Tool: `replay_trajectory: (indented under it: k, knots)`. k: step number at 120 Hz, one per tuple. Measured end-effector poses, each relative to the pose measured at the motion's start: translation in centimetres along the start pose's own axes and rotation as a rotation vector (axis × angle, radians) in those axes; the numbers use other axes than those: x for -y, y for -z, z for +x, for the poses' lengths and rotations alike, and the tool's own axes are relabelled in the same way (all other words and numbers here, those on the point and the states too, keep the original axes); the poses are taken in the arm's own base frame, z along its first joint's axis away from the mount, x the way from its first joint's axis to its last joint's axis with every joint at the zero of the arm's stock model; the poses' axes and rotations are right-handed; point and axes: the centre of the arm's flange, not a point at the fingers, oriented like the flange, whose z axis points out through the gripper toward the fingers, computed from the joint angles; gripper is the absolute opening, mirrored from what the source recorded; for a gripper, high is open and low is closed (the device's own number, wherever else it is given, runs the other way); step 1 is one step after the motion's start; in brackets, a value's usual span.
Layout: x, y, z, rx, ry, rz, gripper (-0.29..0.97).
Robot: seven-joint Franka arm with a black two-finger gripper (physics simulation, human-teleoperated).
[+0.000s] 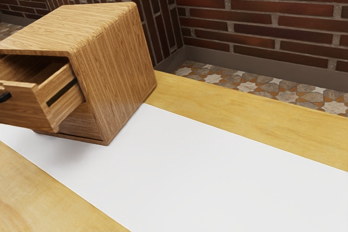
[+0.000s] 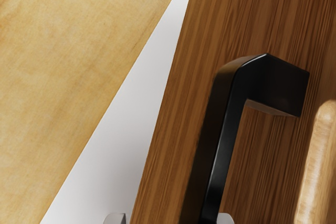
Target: Pull the drawer handle with one arm to open the drawer
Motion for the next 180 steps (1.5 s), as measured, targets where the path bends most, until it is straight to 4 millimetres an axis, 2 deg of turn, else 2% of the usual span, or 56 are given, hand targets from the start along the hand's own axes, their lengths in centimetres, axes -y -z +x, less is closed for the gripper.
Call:
replay_trajectory:
  k: [73,127,180]
  knots:
    - [3.4,2.2,0.6,0.008,0.018,-0.03,0.14]
    - [5.5,3.1,2.3,0.014,0.05,-0.037,0.14]
    - [5.9,3.7,2.1,0.016,0.039,-0.037,0.14]
